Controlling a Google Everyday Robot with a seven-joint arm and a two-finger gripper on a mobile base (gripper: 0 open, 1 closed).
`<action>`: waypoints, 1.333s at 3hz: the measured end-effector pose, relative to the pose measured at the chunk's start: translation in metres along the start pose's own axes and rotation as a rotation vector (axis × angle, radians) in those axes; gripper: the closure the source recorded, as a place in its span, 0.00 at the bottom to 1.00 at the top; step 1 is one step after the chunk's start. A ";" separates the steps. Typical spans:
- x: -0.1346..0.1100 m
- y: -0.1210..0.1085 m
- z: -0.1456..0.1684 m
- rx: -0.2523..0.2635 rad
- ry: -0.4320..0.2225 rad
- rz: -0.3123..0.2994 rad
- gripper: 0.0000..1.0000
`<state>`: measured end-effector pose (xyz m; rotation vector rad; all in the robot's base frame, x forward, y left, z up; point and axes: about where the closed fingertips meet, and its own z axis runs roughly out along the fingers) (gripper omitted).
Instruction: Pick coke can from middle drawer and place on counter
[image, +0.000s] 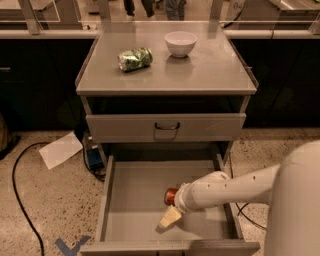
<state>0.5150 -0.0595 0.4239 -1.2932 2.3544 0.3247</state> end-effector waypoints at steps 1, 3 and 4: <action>0.019 -0.012 0.032 -0.005 0.034 0.042 0.00; 0.032 -0.026 0.058 -0.010 0.036 0.105 0.00; 0.032 -0.026 0.058 -0.010 0.036 0.105 0.18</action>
Offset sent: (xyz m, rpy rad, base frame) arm 0.0391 -0.0332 -0.0946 0.0193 0.0979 -0.1568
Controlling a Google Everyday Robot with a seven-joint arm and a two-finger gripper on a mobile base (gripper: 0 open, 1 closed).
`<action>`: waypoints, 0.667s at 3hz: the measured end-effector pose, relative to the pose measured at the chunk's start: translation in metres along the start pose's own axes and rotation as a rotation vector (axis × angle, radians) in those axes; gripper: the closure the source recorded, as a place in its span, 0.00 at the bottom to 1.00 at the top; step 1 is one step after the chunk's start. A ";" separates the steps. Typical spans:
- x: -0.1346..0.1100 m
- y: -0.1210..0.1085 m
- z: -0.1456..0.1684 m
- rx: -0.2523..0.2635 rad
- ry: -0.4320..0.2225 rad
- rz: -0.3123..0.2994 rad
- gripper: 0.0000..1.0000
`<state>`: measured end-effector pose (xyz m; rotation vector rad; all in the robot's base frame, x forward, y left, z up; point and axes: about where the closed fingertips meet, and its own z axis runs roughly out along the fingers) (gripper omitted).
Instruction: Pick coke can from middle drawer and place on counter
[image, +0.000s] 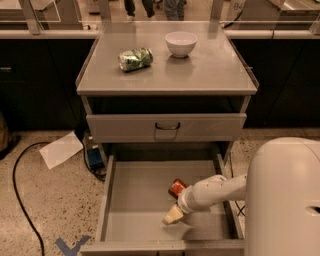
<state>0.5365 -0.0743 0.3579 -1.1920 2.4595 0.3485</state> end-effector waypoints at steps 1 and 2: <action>0.000 0.000 0.000 0.000 0.000 0.000 0.42; 0.000 0.000 0.000 0.000 0.000 0.000 0.65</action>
Offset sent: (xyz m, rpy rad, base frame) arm 0.0000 0.0000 0.0000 0.0000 0.0000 0.0000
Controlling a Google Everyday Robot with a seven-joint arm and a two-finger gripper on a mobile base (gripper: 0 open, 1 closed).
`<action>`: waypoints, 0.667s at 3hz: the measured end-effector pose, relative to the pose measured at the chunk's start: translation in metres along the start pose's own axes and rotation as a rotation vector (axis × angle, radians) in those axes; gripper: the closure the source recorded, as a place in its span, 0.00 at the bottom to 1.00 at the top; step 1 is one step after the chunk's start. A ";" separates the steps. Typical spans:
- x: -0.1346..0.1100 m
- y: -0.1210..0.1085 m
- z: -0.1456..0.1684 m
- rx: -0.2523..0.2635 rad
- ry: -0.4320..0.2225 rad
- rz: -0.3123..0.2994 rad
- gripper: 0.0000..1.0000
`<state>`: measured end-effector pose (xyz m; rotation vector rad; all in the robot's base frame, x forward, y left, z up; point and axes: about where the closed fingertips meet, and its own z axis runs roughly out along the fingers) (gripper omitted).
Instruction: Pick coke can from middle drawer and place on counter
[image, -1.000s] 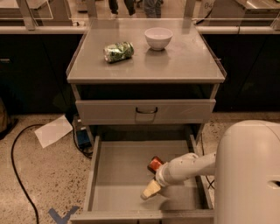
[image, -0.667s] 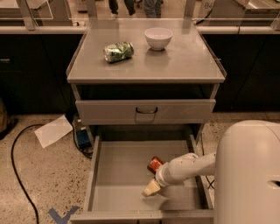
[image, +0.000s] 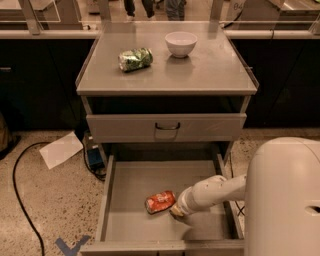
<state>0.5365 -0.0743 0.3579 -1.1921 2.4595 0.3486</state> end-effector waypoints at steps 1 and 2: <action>0.000 0.000 0.000 0.000 0.000 0.000 0.89; 0.000 0.000 0.000 0.000 0.000 0.000 0.85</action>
Offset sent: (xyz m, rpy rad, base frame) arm 0.0000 0.0000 0.0000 0.0000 0.0000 0.0000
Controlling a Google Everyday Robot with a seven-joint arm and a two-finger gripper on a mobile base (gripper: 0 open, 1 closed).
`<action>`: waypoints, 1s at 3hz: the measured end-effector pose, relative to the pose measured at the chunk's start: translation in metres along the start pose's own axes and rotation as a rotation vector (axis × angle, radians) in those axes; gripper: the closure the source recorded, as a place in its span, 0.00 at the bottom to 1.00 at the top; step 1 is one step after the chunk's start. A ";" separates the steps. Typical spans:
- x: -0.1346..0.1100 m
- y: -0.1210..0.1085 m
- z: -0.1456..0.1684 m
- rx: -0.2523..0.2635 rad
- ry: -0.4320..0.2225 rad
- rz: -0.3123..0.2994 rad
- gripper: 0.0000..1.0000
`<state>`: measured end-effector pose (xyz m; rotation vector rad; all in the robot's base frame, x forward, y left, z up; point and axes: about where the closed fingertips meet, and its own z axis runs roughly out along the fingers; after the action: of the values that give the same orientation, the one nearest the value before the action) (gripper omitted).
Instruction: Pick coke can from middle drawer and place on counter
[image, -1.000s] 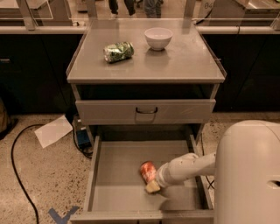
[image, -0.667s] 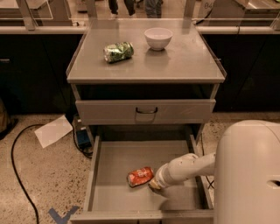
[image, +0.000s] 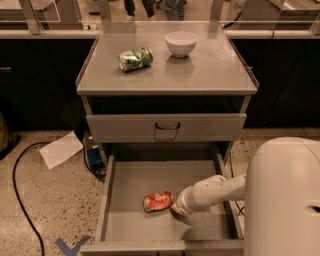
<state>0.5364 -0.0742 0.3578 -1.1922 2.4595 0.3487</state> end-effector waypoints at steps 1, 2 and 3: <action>0.000 0.000 0.000 0.000 0.000 0.000 0.62; 0.000 0.000 0.000 0.000 0.000 0.000 0.39; 0.000 0.000 0.000 0.000 0.000 0.000 0.16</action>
Offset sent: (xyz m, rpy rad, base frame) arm 0.0000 0.0000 0.0000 0.0000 0.0000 0.0000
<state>0.5364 -0.0742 0.3578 -1.1922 2.4595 0.3488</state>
